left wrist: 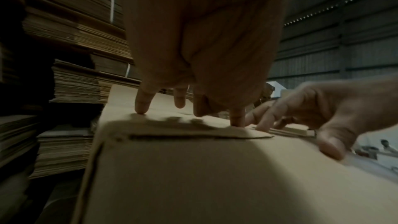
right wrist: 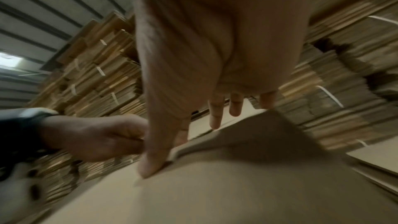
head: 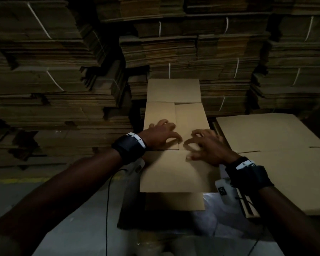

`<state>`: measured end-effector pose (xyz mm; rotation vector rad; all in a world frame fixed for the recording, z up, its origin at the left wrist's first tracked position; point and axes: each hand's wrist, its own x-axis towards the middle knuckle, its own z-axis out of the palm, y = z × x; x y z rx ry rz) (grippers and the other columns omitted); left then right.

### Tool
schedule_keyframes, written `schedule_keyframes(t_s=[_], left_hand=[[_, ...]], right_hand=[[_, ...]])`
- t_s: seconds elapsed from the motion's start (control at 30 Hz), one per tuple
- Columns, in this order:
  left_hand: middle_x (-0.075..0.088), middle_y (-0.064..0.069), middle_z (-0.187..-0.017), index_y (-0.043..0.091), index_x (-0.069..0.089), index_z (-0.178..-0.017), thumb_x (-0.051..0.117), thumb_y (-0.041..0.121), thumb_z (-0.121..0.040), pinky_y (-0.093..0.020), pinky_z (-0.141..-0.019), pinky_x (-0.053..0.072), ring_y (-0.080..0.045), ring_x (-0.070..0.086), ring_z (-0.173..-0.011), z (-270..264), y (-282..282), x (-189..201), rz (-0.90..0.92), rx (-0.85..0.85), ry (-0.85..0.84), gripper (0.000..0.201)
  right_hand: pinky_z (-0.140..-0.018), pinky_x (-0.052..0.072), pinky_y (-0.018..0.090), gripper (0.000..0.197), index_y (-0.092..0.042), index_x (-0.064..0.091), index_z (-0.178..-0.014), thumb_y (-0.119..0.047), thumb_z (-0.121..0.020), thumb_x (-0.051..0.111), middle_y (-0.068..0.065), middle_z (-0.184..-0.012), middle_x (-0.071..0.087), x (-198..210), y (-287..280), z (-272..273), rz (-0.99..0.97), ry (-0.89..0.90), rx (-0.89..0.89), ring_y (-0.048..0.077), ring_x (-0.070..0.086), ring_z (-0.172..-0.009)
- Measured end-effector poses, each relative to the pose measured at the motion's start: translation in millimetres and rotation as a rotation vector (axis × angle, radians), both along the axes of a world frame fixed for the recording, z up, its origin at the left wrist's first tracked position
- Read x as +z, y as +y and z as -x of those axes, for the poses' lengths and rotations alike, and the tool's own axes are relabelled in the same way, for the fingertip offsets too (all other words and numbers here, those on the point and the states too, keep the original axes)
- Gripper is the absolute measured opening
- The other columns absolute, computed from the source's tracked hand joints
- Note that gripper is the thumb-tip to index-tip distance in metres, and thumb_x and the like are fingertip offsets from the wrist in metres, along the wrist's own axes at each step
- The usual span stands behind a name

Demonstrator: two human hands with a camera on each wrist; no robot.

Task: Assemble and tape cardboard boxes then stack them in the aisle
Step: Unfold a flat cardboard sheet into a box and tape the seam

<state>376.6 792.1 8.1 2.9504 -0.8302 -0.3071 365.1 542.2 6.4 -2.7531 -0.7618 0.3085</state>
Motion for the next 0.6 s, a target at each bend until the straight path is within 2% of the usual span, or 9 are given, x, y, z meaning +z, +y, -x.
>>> schedule_keyframes(t_s=[0.07,0.17,0.3,0.37,0.43,0.5,0.53,0.6], left_hand=[[0.039,-0.009,-0.149,0.044,0.056,-0.133,0.054,0.030,-0.099,-0.060,-0.102,0.042,-0.032,0.027,-0.139,1,5,7,0.086,0.019,-0.045,0.037],[0.040,-0.014,-0.151,0.038,0.060,-0.133,0.061,0.018,-0.093,-0.052,-0.108,0.040,-0.034,0.031,-0.141,6,12,16,0.187,0.037,-0.133,0.045],[0.043,-0.014,-0.150,0.035,0.061,-0.133,0.066,0.005,-0.089,-0.047,-0.110,0.040,-0.032,0.034,-0.141,14,20,26,0.230,0.051,-0.221,0.054],[0.044,-0.015,-0.150,0.033,0.062,-0.134,0.062,-0.004,-0.087,-0.047,-0.109,0.039,-0.033,0.035,-0.140,18,23,32,0.263,0.066,-0.235,0.060],[0.043,-0.015,-0.150,0.030,0.062,-0.135,0.056,-0.009,-0.086,-0.043,-0.108,0.037,-0.032,0.035,-0.140,22,29,39,0.299,0.102,-0.230,0.063],[0.045,-0.015,-0.148,0.027,0.063,-0.134,0.054,-0.003,-0.088,-0.040,-0.105,0.037,-0.033,0.037,-0.139,27,36,46,0.336,0.130,-0.252,0.056],[0.049,-0.016,-0.144,0.025,0.066,-0.131,0.051,0.007,-0.088,-0.040,-0.103,0.038,-0.034,0.040,-0.136,30,40,50,0.362,0.139,-0.285,0.048],[0.056,-0.018,-0.135,0.019,0.070,-0.125,0.043,0.024,-0.085,-0.040,-0.099,0.039,-0.036,0.047,-0.129,31,47,54,0.434,0.173,-0.327,0.048]], right_hand=[[-0.113,0.019,0.053,0.052,-0.052,0.055,-0.134,-0.064,-0.086,0.067,-0.005,-0.164,0.026,1,-2,-3,-0.030,0.041,-0.028,0.022,0.015,-0.149],[-0.114,0.016,0.058,0.046,-0.054,0.047,-0.140,-0.067,-0.096,0.048,-0.006,-0.166,0.022,-2,4,-7,-0.043,-0.032,-0.042,0.024,0.012,-0.152],[-0.115,0.002,0.065,0.048,-0.062,0.036,-0.144,-0.073,-0.098,0.031,-0.006,-0.170,0.005,-7,27,-8,0.064,-0.010,-0.025,0.026,-0.006,-0.154],[-0.115,-0.002,0.066,0.046,-0.059,0.040,-0.143,-0.070,-0.100,0.029,-0.003,-0.170,0.001,-9,36,-8,0.106,0.007,-0.012,0.028,-0.010,-0.154],[-0.115,0.001,0.065,0.043,-0.054,0.049,-0.138,-0.067,-0.101,0.032,-0.001,-0.170,0.005,-8,38,-8,0.063,0.006,-0.012,0.029,-0.008,-0.154],[-0.114,0.007,0.062,0.035,-0.051,0.057,-0.128,-0.064,-0.101,0.039,-0.002,-0.169,0.010,-3,34,-8,-0.002,-0.042,-0.014,0.029,-0.001,-0.153],[-0.114,0.008,0.062,0.032,-0.050,0.059,-0.125,-0.062,-0.100,0.042,-0.002,-0.168,0.012,0,32,-8,-0.029,-0.076,-0.009,0.029,0.001,-0.153],[-0.114,0.010,0.063,0.034,-0.051,0.056,-0.129,-0.062,-0.101,0.041,-0.003,-0.168,0.011,5,31,-11,-0.025,-0.118,0.021,0.030,0.002,-0.153]])
